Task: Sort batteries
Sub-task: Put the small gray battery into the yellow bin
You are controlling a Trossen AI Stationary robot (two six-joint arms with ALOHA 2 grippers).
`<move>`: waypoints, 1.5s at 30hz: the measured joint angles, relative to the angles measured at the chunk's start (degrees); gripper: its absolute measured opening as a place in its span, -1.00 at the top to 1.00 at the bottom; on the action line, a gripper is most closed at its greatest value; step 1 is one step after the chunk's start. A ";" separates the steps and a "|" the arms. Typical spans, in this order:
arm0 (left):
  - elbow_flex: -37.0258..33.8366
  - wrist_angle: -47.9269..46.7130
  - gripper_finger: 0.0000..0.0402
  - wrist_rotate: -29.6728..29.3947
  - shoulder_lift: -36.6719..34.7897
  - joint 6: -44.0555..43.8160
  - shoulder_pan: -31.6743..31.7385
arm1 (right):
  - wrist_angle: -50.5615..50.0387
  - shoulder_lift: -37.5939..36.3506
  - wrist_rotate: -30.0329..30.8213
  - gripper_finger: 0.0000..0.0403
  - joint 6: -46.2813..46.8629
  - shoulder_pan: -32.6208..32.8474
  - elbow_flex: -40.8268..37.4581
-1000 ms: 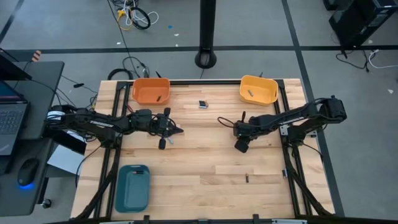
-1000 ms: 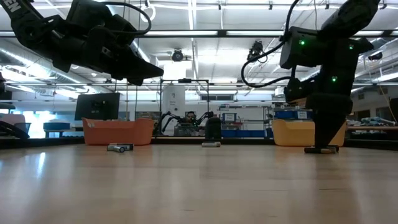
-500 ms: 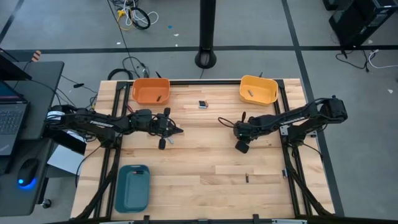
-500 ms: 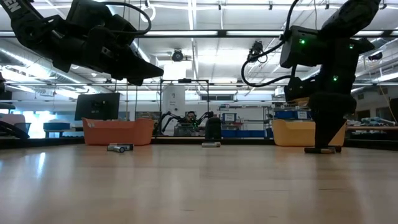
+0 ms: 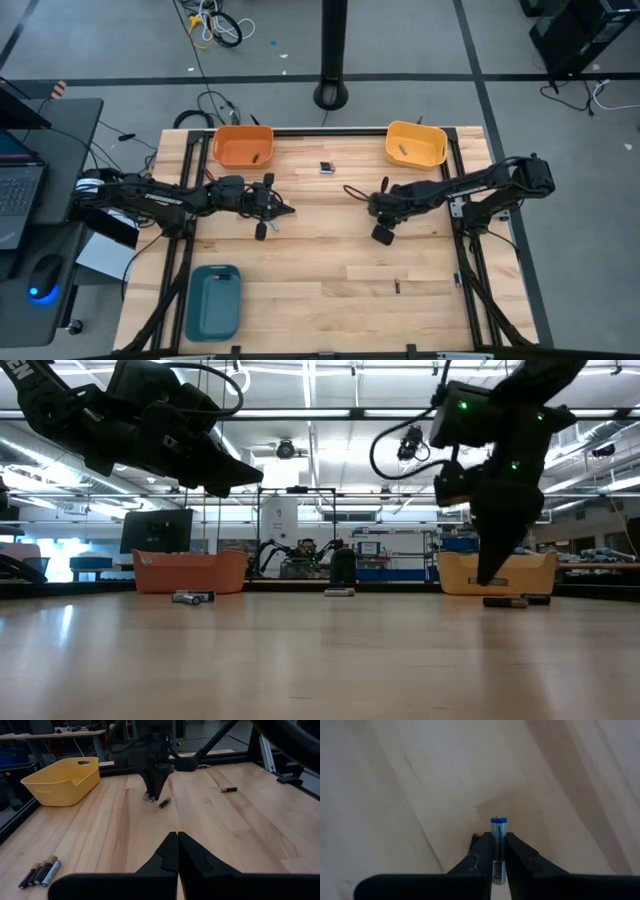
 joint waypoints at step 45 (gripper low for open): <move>0.00 -0.06 0.97 0.00 0.00 0.02 0.00 | 1.90 13.53 2.95 0.75 -14.28 -53.28 12.12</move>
